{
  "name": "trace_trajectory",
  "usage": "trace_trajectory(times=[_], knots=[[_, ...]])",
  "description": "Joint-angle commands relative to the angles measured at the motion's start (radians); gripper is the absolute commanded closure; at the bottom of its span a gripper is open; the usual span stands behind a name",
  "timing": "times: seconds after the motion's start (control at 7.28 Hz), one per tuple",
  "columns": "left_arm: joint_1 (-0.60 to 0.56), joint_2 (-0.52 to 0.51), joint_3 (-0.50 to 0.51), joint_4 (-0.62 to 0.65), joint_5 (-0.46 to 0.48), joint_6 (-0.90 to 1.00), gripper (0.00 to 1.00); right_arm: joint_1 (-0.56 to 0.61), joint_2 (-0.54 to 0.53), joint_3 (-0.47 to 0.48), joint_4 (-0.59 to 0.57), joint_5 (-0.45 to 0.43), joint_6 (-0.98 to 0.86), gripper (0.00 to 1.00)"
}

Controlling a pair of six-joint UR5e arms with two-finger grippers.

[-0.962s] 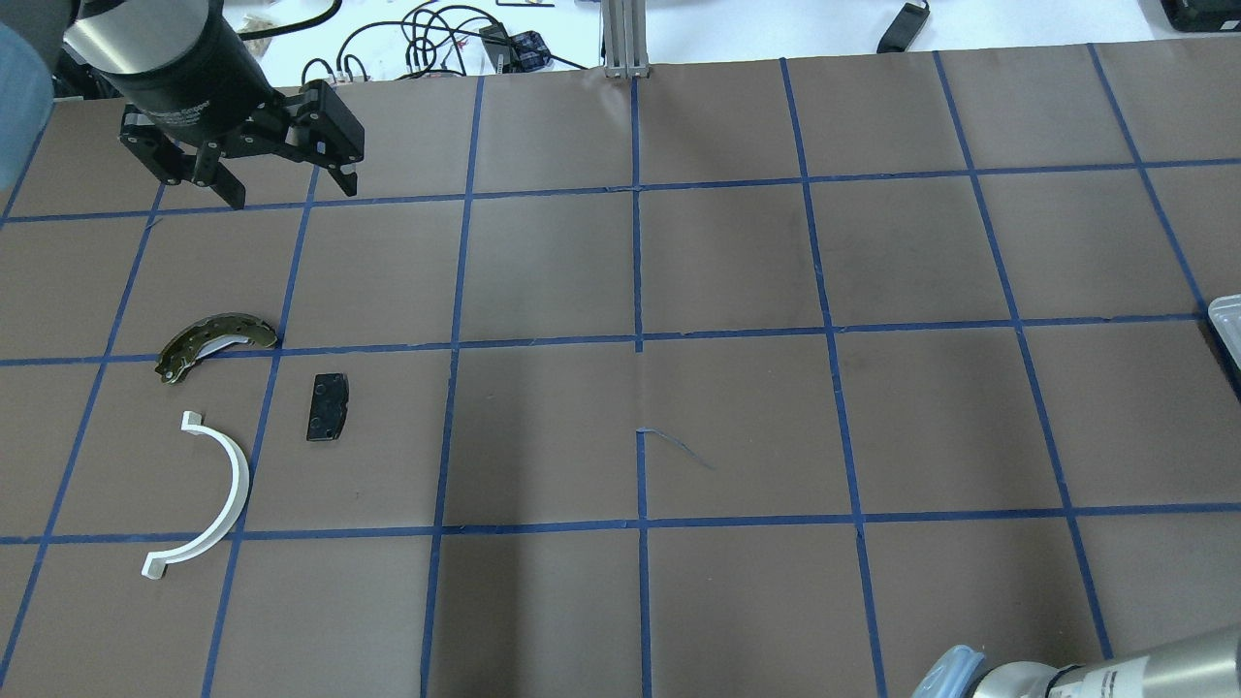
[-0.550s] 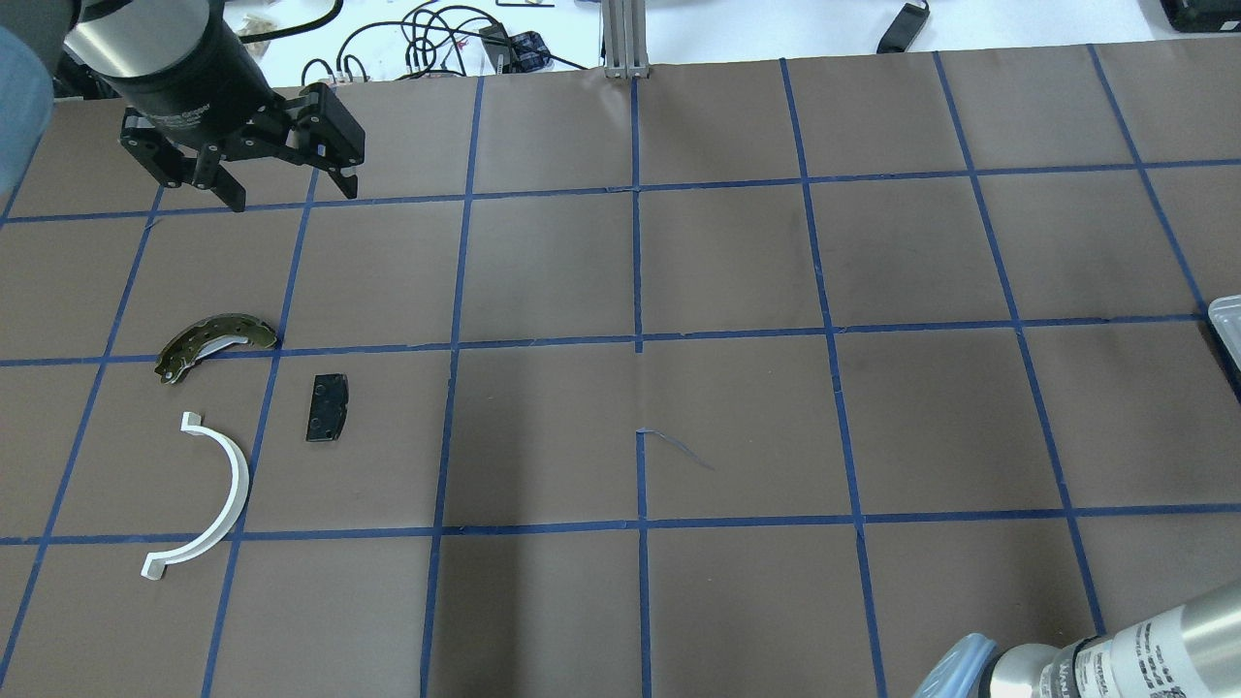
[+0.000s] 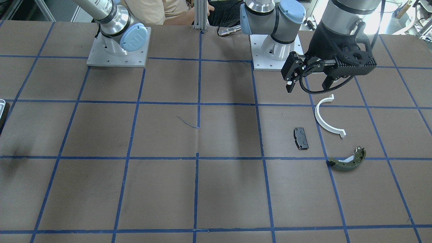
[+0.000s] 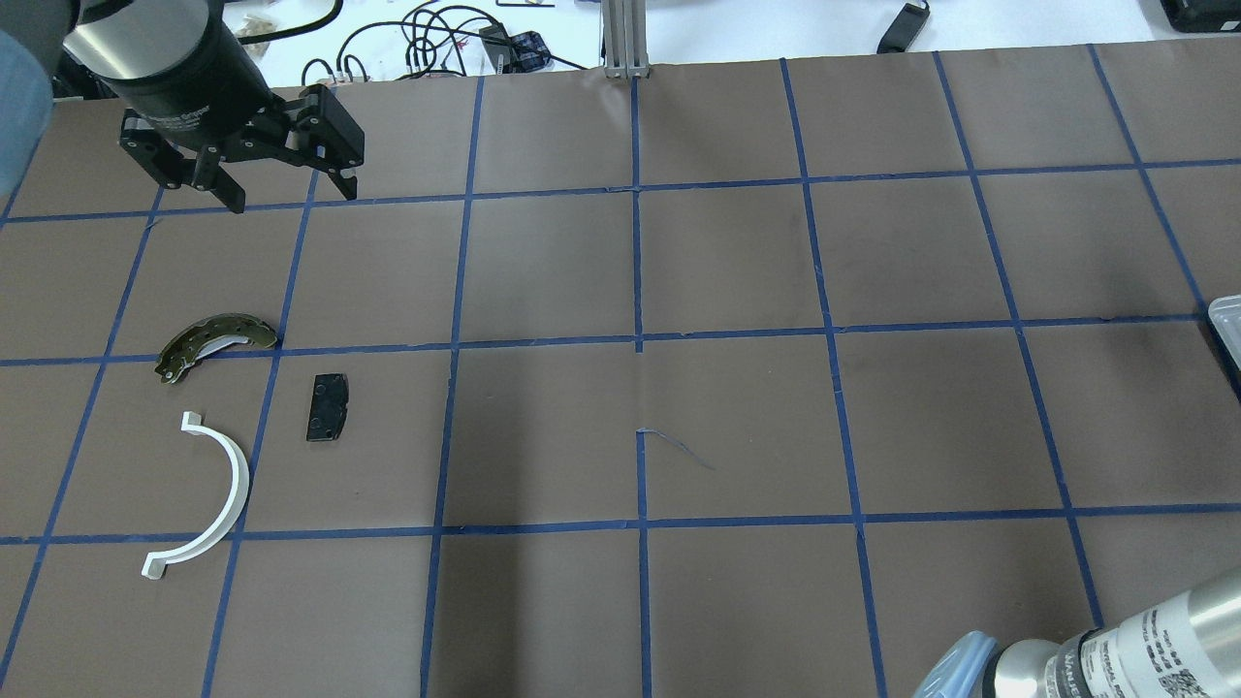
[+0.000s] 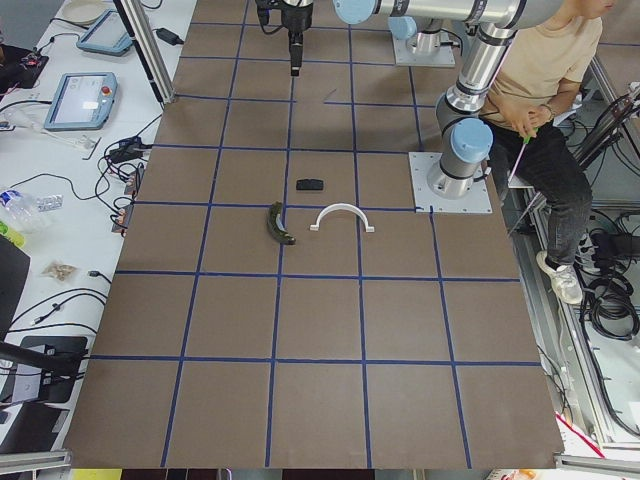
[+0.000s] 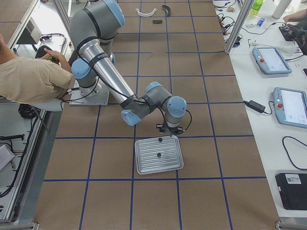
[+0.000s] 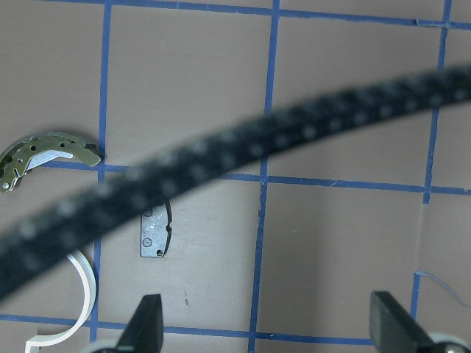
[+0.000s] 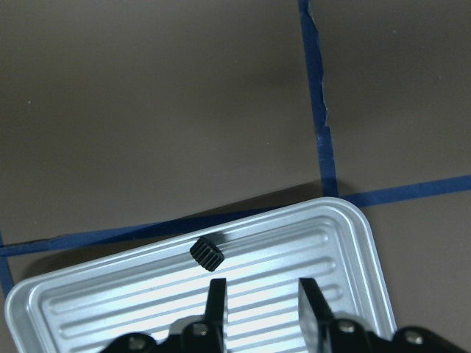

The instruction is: Place bearing gear from tray to pile

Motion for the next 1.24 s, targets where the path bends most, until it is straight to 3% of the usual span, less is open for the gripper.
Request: trace_trajectory(times=[0.0, 0.27, 0.69, 1.1], knots=[[0.0, -0.001, 0.001, 0.0, -0.001, 0.0, 0.0, -0.003, 0.009, 0.063, -0.097, -0.013, -0.035, 0.63], [0.0, -0.001, 0.001, 0.0, -0.001, 0.0, 0.0, -0.021, 0.016, 0.08, -0.116, -0.011, -0.036, 0.62], [0.002, -0.001, 0.002, 0.0, -0.001, 0.0, 0.0, -0.05, 0.047, 0.089, -0.114, -0.017, -0.043, 0.51], [0.002, -0.002, 0.002, 0.0, -0.001, 0.0, 0.0, -0.05, 0.044, 0.112, -0.114, -0.016, -0.042, 0.51]])
